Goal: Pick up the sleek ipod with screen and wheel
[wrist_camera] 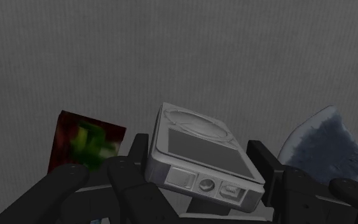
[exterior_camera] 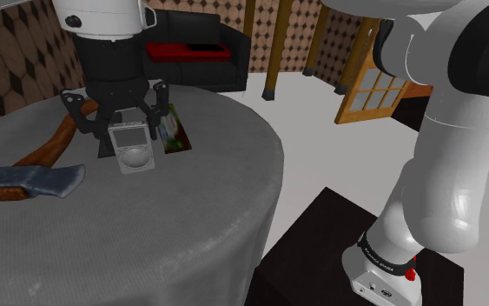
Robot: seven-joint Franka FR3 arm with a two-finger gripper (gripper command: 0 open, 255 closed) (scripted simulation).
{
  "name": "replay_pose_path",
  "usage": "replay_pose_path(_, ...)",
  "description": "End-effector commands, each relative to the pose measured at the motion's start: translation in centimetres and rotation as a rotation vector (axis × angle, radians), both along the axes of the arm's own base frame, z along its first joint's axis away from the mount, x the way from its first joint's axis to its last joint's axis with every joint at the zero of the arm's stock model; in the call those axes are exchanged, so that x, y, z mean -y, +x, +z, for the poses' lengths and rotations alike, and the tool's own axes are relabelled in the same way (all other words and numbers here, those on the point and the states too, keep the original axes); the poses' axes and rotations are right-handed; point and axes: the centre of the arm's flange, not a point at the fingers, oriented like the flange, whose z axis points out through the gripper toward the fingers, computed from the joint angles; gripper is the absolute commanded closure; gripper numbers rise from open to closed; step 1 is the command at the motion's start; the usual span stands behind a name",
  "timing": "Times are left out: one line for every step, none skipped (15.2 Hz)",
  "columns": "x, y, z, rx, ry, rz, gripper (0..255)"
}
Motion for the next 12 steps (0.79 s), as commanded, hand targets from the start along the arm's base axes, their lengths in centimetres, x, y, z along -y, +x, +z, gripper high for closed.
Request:
replay_pose_path(0.0,0.0,0.0,0.0,0.0,0.0,255)
replay_pose_path(0.0,0.0,0.0,0.0,0.0,0.0,255)
replay_pose_path(0.0,0.0,0.0,0.0,0.0,0.0,255)
replay_pose_path(0.0,0.0,0.0,0.0,0.0,0.0,255)
replay_pose_path(0.0,0.0,0.0,0.0,0.0,0.0,255)
replay_pose_path(0.0,0.0,0.0,0.0,0.0,0.0,255)
replay_pose_path(0.0,0.0,0.0,0.0,0.0,0.0,255)
replay_pose_path(0.0,0.0,-0.1,0.0,0.0,0.0,255)
replay_pose_path(0.0,0.0,0.5,0.0,0.0,0.0,255)
replay_pose_path(0.0,0.0,1.0,0.0,0.0,0.0,255)
replay_pose_path(0.0,0.0,1.5,0.0,0.0,0.0,255)
replay_pose_path(0.0,0.0,2.1,0.0,0.0,0.0,255)
